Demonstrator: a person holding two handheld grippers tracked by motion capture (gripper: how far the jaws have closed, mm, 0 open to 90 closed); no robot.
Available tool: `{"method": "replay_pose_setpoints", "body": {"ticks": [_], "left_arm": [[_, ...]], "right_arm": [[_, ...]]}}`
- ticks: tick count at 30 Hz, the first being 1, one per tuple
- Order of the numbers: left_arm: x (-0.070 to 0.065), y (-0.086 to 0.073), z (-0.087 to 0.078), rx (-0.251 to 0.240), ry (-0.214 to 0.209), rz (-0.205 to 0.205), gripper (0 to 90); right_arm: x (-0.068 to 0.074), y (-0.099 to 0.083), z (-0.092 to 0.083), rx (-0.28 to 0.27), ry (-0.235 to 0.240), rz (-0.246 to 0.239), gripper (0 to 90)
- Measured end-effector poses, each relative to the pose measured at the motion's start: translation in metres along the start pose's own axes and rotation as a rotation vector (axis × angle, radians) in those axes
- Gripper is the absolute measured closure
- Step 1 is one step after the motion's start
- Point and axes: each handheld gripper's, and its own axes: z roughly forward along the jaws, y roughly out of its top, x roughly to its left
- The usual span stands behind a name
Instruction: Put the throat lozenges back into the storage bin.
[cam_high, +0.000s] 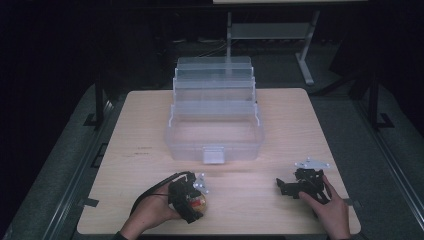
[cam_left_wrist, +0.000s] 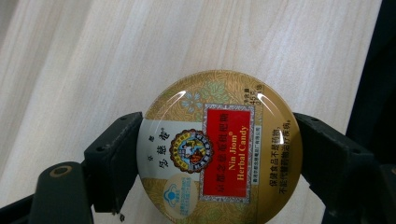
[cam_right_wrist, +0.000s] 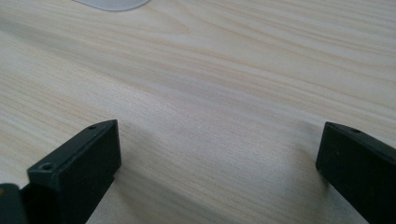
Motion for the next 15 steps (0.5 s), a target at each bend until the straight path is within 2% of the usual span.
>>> {"method": "replay_pose_setpoints", "body": {"ticks": [15], "left_arm": [[0.006, 0.004, -0.020, -0.032, 0.012, -0.012, 19.6]], "right_arm": [[0.000, 0.000, 0.000, 0.000, 0.000, 0.000, 0.0]]}}
